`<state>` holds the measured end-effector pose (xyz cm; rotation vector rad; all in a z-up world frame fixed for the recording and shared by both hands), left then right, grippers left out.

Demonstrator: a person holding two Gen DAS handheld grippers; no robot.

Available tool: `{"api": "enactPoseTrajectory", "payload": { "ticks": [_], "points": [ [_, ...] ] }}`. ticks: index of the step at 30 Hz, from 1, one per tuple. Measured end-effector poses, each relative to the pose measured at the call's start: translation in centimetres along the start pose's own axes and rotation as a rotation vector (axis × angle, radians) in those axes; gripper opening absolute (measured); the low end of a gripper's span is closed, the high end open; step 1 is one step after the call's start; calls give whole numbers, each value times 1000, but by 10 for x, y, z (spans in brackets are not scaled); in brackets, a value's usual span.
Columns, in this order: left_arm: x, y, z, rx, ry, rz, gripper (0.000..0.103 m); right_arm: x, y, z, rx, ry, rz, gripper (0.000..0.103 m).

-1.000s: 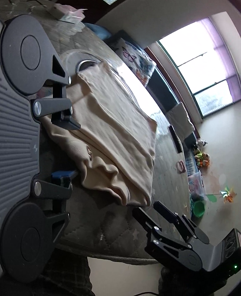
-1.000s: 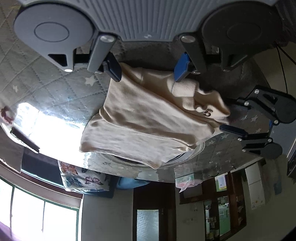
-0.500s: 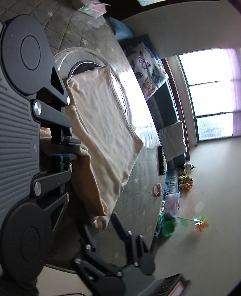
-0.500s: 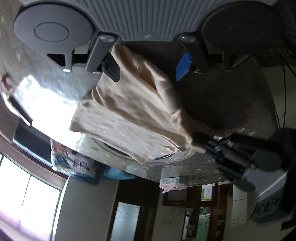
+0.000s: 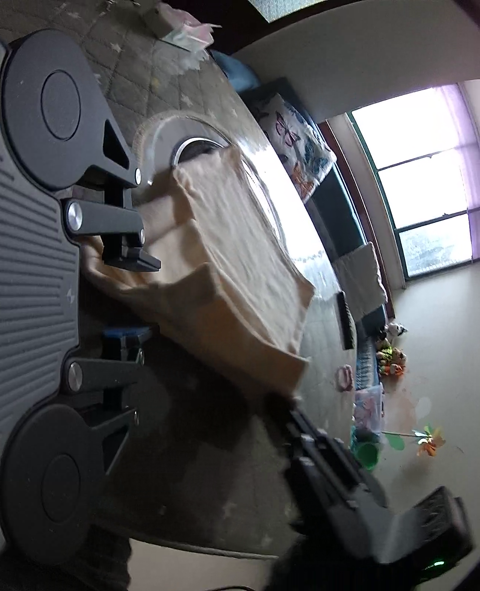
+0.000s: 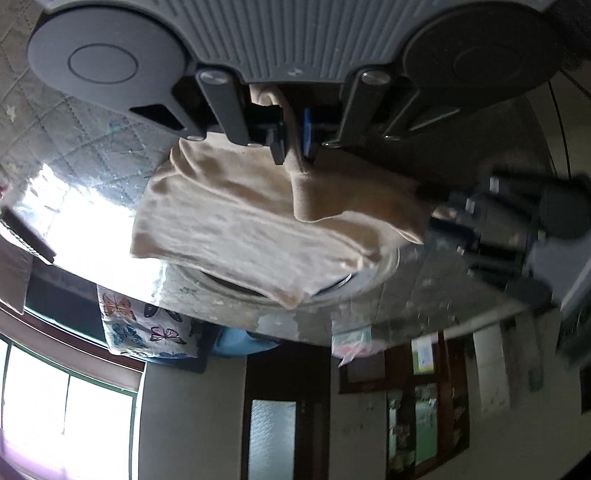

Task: Fold clothes
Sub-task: 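Grasp the shirt hem with both grippers and lift it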

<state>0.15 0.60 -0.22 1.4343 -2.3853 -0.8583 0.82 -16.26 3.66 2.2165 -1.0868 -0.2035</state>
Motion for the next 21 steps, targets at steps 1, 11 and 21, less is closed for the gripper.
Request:
{"api": "enactPoseTrajectory", "payload": {
  "ticks": [1, 11, 21],
  "points": [
    [0, 0, 2, 3, -6, -9, 33, 1, 1, -2, 8, -11, -1, 7],
    [-3, 5, 7, 31, -70, -50, 6, 1, 10, -10, 66, -51, 33, 5],
    [5, 80, -1, 108, -35, -3, 5, -19, 66, -9, 139, -17, -2, 4]
  ]
}}
Point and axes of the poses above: each gripper's, at about its wrist camera, not at the fingertips, and y roughly against the way its jaws point, x to its right, z to its underside, the point moved 2 cm from there along -y, roughly the way its jaws point, and after that the axes turned 10 degrees about y, right-handed, at the moved point
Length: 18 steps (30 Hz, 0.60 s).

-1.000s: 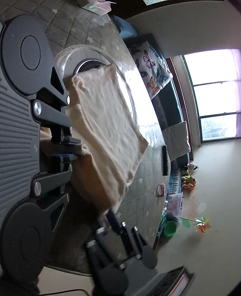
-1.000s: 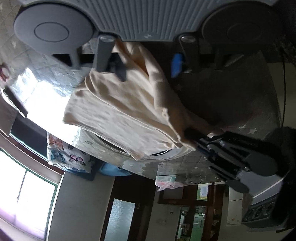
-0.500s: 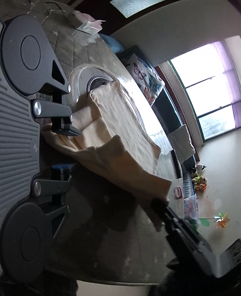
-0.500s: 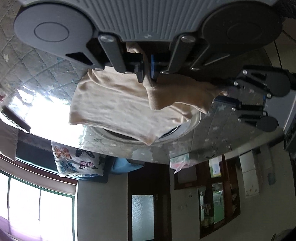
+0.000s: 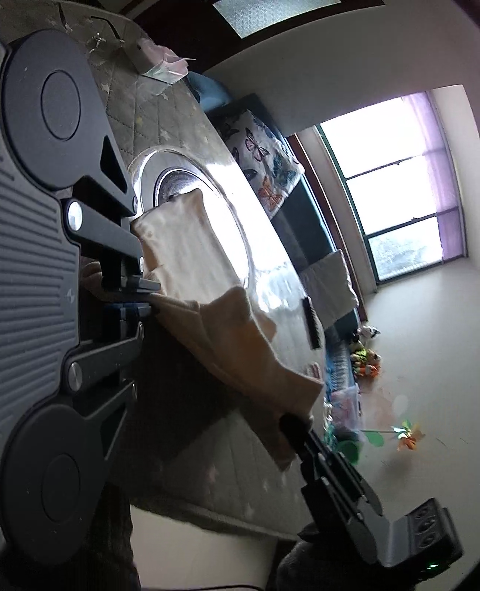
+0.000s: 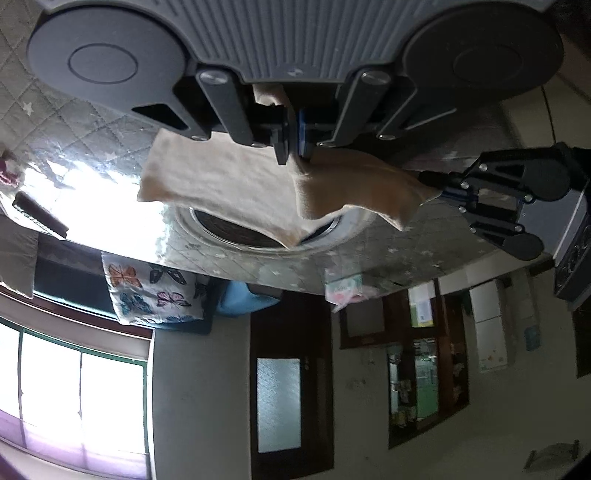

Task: Fold clothes
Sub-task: 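Grasp the shirt hem with both grippers and lift it, then fold the held hem with both grippers over toward the collar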

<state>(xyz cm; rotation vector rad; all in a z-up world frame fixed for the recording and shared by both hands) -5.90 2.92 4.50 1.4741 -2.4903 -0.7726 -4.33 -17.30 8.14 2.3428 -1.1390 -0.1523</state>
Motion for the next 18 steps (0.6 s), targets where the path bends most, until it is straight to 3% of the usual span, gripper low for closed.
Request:
{"api": "enactPoseTrajectory", "payload": {
  "ticks": [4, 7, 13, 18],
  "points": [
    [10, 31, -5, 22, 15, 7, 5, -18, 37, 1, 9, 4, -30, 4],
    [14, 32, -11, 41, 0, -5, 5, -26, 52, 2, 4, -12, -44, 4],
    [-2, -5, -36, 71, 31, -38, 5, -3, 33, -11, -9, -34, -3, 4],
    [-25, -63, -63, 39, 70, -57, 5, 36, -4, -27, -37, -53, 36, 4]
  ]
}}
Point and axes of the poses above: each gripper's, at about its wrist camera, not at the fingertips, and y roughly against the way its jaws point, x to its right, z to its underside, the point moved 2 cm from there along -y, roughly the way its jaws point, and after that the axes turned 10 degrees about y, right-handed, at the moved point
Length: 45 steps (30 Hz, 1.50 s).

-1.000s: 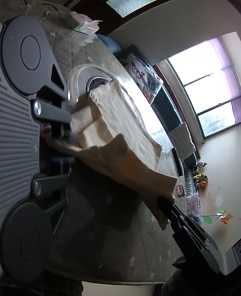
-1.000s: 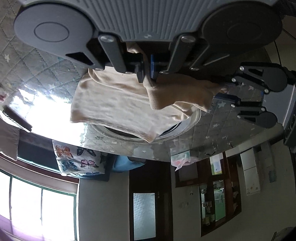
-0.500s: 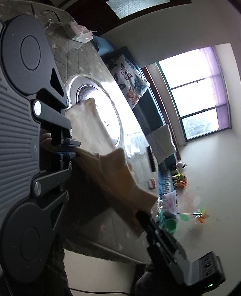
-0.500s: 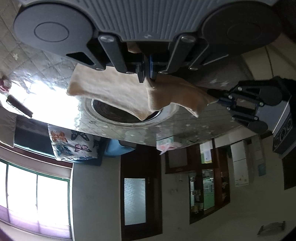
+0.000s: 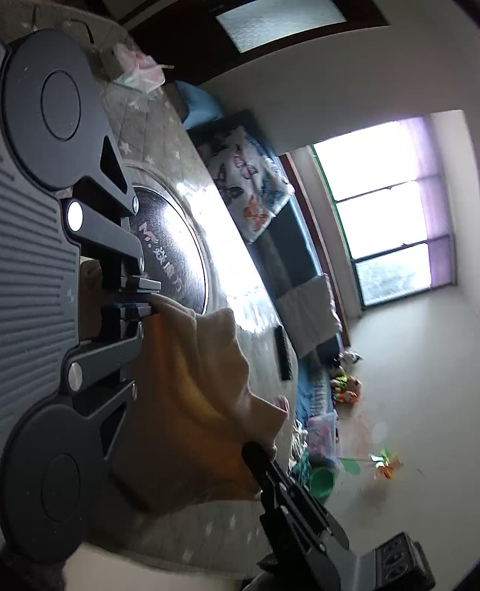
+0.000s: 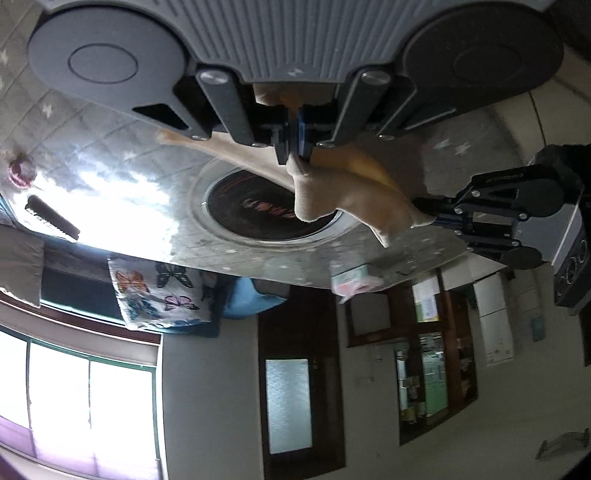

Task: Fold clothes
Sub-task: 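Fold the held hem with both grippers over toward the collar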

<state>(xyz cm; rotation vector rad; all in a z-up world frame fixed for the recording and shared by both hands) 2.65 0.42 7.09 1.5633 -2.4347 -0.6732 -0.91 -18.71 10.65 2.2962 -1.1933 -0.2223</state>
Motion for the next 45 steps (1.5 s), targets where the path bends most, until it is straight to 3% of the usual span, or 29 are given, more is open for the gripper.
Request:
{"api": "enactPoseTrajectory", "payload": {
  "ticks": [7, 11, 12, 14, 16, 18, 23, 31, 38, 45],
  "points": [
    [-20, -102, -3, -162, 61, -43, 7, 52, -82, -1, -96, -108, 47, 4],
    [-25, -132, 9, -219, 94, -63, 13, 64, -124, 20, -149, -193, 102, 7],
    [-25, -134, 11, -222, 97, -66, 15, 65, -132, 26, -160, -218, 103, 12],
    [-27, -133, 13, -218, 99, -70, 21, 69, -140, 37, -176, -253, 110, 17],
    [-31, -128, 12, -200, 100, -94, 41, 73, -139, 42, -169, -266, 120, 22],
    [-35, -126, 10, -185, 110, -113, 46, 76, -129, 40, -145, -277, 130, 23],
    [-40, -108, -2, -137, 143, -108, 45, 74, -100, 33, -87, -245, 166, 23],
    [-5, -108, -13, -156, 108, 64, 27, 59, -111, 37, -122, -235, 102, 16],
    [-7, -150, -6, -252, 161, 61, 26, 71, -133, 43, -173, -293, 106, 11],
    [-11, -159, 0, -265, 185, 72, 28, 58, -136, 17, -118, -245, 56, 12]
  ]
}}
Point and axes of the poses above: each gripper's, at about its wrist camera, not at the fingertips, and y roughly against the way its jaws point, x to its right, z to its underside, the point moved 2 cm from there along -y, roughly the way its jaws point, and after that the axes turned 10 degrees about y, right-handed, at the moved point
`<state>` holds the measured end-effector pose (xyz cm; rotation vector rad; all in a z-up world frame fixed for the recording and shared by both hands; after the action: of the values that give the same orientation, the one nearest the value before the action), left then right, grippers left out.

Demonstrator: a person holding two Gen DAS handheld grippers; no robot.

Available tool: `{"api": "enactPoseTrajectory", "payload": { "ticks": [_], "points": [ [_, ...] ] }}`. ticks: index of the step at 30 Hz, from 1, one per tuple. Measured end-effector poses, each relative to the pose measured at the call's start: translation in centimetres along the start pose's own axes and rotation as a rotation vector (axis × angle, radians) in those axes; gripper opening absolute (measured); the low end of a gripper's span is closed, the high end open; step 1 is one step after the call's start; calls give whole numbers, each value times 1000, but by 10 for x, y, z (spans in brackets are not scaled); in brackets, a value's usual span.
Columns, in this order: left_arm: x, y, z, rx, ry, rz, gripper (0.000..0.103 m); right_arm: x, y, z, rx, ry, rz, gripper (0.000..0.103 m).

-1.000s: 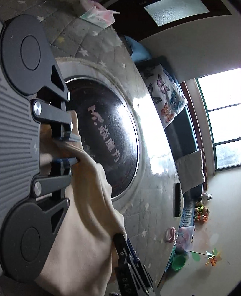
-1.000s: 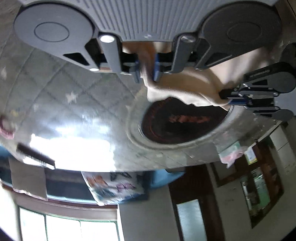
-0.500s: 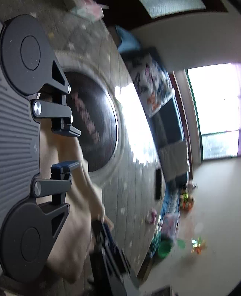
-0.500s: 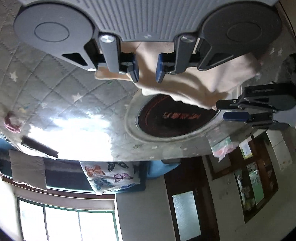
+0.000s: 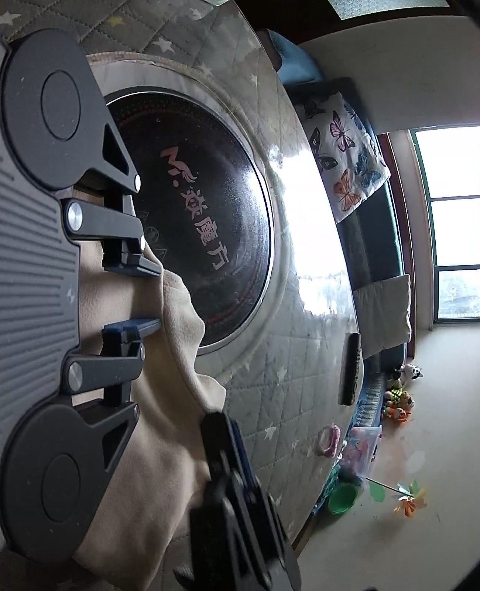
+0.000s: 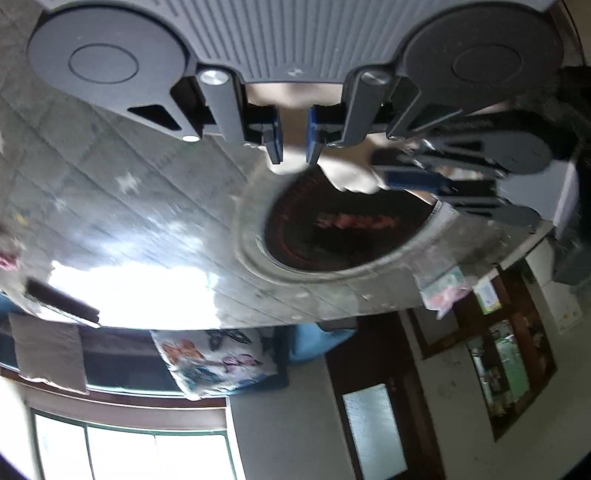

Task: Fold clothes
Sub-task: 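Fold the held hem with both grippers over toward the collar, then lay the folded hem down on the shirt and open both grippers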

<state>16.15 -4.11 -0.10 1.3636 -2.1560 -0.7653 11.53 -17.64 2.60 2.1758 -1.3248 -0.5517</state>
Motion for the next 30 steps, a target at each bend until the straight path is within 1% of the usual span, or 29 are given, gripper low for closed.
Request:
{"api": "enactPoseTrajectory", "payload": {
  "ticks": [2, 4, 6, 9, 14, 17, 19, 21, 23, 25, 30],
  "points": [
    [-1, 0, 1, 1, 9, 3, 28, -4, -14, -2, -25, 12, 6, 12],
    [-3, 0, 1, 3, 19, 6, 28, -5, -29, 0, -66, 24, 35, 11],
    [-5, 0, 2, 7, 24, 9, 28, -6, -32, -2, -60, 39, 62, 12],
    [-5, 0, 3, 12, 28, 9, 28, -8, -31, -2, -64, 61, 126, 12],
    [-5, 1, 2, 13, 35, 11, 29, -10, -32, -2, -73, 90, 128, 12],
    [-5, 2, 3, 14, 36, 11, 29, -11, -23, -5, -53, 78, 118, 13],
    [-5, 1, 3, 12, 36, 10, 29, -18, -19, -6, -47, 96, 93, 13],
    [-5, 2, 3, 10, 34, 8, 29, -24, -20, -3, -61, 125, 65, 13],
    [-5, 2, 2, 6, 35, 5, 30, -30, -23, 2, -84, 167, 73, 13],
    [-5, 2, 1, 0, 41, 5, 31, -35, -20, 4, -78, 188, 80, 13],
    [-4, 0, -1, -13, 34, -2, 31, -67, 0, 12, -36, 281, 5, 13]
  ]
}}
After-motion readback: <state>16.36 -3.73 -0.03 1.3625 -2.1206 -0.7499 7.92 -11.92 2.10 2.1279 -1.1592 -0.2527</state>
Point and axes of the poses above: each gripper's, at about its wrist camera, not at the fingertips, and y roughly against the way its jaws point, x to its right, z to its underside, the point moved 2 cm from there along -y, roughly the way its jaws point, and after that the axes turned 10 degrees about y, right-handed, at the moved point
